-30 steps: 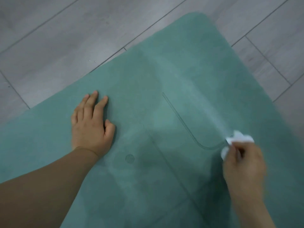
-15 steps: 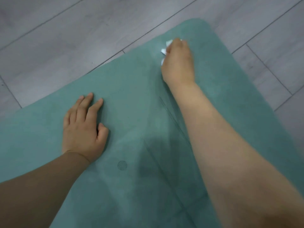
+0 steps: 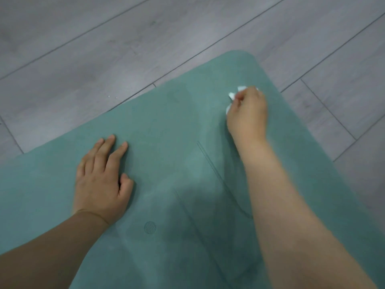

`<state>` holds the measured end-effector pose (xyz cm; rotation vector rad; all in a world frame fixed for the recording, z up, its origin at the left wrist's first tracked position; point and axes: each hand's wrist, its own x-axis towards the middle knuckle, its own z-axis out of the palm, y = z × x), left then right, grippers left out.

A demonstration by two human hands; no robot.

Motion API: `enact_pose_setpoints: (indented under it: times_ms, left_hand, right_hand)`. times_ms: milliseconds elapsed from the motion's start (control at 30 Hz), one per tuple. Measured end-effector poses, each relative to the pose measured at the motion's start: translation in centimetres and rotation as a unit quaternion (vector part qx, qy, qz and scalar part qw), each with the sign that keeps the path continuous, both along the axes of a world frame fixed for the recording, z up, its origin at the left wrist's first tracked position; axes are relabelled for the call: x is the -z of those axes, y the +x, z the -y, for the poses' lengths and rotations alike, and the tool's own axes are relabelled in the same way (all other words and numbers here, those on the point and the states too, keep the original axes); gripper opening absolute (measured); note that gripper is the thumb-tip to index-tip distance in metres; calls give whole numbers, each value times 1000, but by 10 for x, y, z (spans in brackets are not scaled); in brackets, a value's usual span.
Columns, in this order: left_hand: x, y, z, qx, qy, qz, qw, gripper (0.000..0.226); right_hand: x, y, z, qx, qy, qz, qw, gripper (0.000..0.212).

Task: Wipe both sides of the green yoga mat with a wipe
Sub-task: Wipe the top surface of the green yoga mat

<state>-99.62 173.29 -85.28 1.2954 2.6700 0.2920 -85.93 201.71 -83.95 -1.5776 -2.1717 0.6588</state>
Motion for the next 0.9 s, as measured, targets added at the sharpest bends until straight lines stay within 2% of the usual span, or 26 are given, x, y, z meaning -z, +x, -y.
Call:
enact_pose_setpoints:
  times_ms: [100, 167, 233, 333, 433, 500, 567, 633, 700, 800, 833, 900]
  left_hand:
    - [1, 1, 1, 0, 0, -3, 1000, 67]
    - [1, 0, 0, 1, 1, -2, 1000, 67]
    - [1, -1, -1, 0, -3, -4, 1000, 68]
    - [0, 0, 1, -1, -5, 0, 1000, 68]
    - [1, 1, 1, 0, -3, -4, 1000, 67]
    - [1, 0, 0, 1, 0, -3, 1000, 66]
    - [1, 0, 0, -2, 1, -3, 1000, 66]
    - [1, 1, 0, -2, -1, -2, 1000, 66]
    - [1, 0, -1, 2, -1, -4, 1000, 67]
    - [2, 0, 1, 0, -2, -6, 1000, 67]
    - [2, 1, 0, 1, -2, -6, 1000, 67]
    - [2, 0, 0, -1, -3, -5, 1000, 67]
  right_hand:
    - [-1, -67, -57, -179, 21, 61, 982, 17]
    - [0, -61, -76, -197, 26, 96, 975, 21]
    - [3, -15, -65, -102, 46, 82, 990, 23]
    - [3, 90, 0, 45, 30, 48, 997, 17]
    - [-8, 177, 69, 157, -13, 99, 983, 15]
    - [-10, 193, 86, 218, -35, 116, 968, 19]
    - [-11, 158, 66, 239, -20, 103, 965, 25]
    - [-8, 92, 21, 195, 6, 54, 979, 27]
    - [-3, 14, -27, 84, 15, 21, 996, 24]
    - [-2, -67, -73, -77, 31, 75, 994, 23]
    - [-3, -76, -83, -103, 29, 95, 990, 26]
    - [-3, -70, -93, -91, 34, 104, 990, 28]
